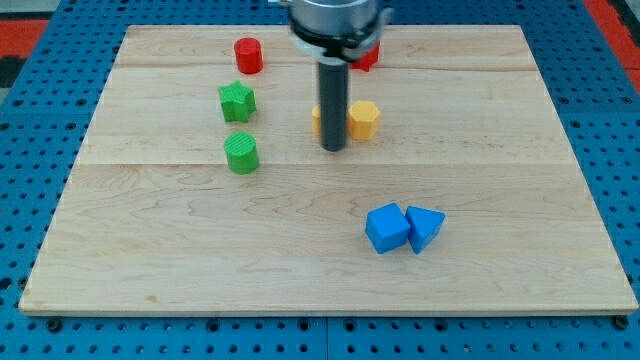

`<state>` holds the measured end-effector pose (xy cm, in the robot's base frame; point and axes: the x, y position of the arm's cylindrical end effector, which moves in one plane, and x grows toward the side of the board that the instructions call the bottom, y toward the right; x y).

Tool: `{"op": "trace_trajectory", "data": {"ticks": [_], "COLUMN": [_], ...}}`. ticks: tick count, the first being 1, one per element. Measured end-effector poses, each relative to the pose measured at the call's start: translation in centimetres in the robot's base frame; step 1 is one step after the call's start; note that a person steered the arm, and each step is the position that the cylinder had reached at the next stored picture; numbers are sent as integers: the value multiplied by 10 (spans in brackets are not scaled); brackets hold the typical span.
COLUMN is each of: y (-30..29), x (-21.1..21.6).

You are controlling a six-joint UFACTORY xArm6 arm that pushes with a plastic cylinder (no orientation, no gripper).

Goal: Separate the blue cube from the blue triangle

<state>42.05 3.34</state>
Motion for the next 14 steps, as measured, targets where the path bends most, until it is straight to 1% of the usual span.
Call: {"op": "trace_trajectory", "data": {"ticks": [1, 2, 3, 4, 5, 6, 7, 8, 9, 10, 11, 12, 13, 14], "y": [67, 148, 143, 94, 50, 27, 58, 61, 47, 46, 38, 69, 1, -45], "x": [42, 111, 150, 149, 110, 81, 94, 77, 47, 58, 91, 134, 139, 112]}}
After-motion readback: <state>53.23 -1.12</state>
